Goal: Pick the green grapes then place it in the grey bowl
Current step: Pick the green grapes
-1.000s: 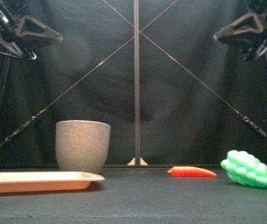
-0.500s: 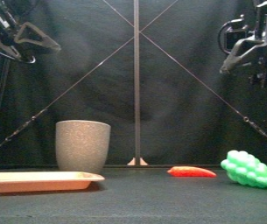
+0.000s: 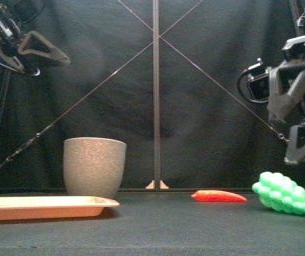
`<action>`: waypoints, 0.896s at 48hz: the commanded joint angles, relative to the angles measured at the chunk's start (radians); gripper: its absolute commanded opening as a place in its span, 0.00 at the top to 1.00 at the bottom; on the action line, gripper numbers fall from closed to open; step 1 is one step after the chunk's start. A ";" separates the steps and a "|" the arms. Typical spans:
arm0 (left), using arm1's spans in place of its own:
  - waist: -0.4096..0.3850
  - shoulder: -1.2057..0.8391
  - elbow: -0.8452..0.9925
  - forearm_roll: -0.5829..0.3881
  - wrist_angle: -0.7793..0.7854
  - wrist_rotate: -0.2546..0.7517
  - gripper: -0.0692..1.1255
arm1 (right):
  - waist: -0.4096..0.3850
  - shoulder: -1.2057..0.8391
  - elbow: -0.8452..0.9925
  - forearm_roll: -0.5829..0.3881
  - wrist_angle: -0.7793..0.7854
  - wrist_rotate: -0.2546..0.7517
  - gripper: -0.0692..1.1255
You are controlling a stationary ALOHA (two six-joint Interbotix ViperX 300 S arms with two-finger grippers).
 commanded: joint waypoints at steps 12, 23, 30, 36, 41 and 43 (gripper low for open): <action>-0.002 0.006 -0.011 -0.002 -0.002 0.002 0.86 | -0.005 0.202 -0.092 -0.003 -0.008 0.057 0.08; -0.006 0.005 -0.011 -0.002 -0.002 0.000 0.86 | -0.009 0.296 -0.150 -0.002 -0.006 0.057 0.09; -0.006 0.005 -0.009 -0.003 -0.002 -0.002 0.86 | -0.014 0.314 -0.169 -0.006 -0.002 0.057 0.13; -0.008 0.005 -0.003 -0.011 -0.002 -0.002 0.86 | -0.014 0.314 -0.170 -0.006 0.003 0.057 0.24; -0.008 0.005 0.002 -0.021 -0.002 -0.002 0.86 | -0.014 0.318 -0.172 -0.006 0.003 0.055 0.34; -0.008 0.005 0.003 -0.028 -0.002 -0.002 0.86 | -0.015 0.316 -0.173 -0.008 0.003 0.055 0.37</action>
